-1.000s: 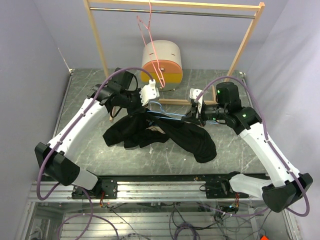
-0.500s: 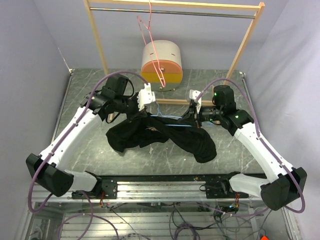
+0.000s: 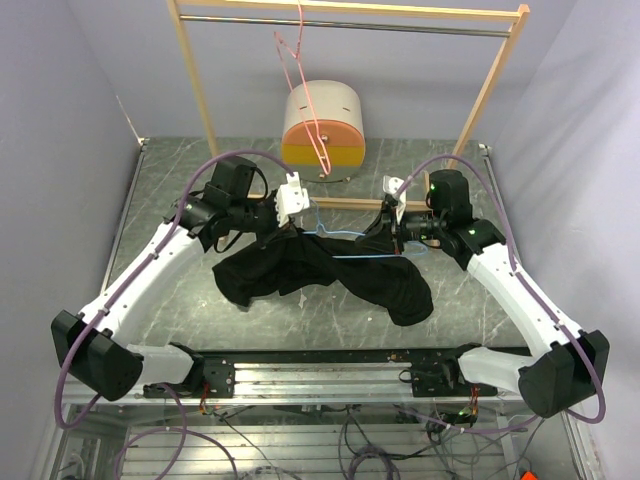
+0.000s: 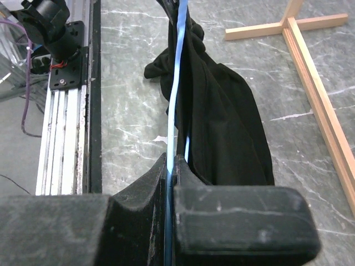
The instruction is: Place the t-shirt on the hanger
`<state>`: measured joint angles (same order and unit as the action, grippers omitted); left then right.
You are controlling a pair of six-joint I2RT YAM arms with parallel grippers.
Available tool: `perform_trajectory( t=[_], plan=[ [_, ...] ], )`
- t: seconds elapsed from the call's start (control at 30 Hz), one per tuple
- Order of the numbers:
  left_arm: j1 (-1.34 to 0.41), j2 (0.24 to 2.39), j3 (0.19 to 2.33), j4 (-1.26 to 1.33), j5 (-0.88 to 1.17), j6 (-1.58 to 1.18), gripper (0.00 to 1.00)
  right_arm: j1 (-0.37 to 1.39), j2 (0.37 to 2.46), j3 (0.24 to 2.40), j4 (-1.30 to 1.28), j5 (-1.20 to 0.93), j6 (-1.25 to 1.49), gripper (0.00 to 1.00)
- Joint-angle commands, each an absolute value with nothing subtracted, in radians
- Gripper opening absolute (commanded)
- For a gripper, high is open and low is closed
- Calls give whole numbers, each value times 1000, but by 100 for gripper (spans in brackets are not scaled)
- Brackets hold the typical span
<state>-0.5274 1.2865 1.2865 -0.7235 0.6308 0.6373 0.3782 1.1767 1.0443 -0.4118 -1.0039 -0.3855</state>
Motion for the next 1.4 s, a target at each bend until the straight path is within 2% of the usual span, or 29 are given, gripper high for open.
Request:
perform_trajectory(
  t=[0.0, 0.5, 0.93, 1.23, 1.37],
  plan=[
    [-537, 1292, 1264, -648, 668, 601, 8, 379, 1178, 1058, -294, -1094, -358, 0],
    [-536, 1346, 1263, -648, 834, 610, 13, 379, 1206, 1096, -287, -1115, -343, 0],
    [-538, 1388, 1264, -629, 884, 587, 17, 379, 1223, 1108, -252, -1124, -319, 0],
    [-553, 1416, 1267, -595, 896, 563, 24, 379, 1228, 1113, -239, -1126, -311, 0],
    [-560, 1428, 1267, -586, 909, 557, 21, 379, 1235, 1119, -239, -1129, -313, 0]
  ],
)
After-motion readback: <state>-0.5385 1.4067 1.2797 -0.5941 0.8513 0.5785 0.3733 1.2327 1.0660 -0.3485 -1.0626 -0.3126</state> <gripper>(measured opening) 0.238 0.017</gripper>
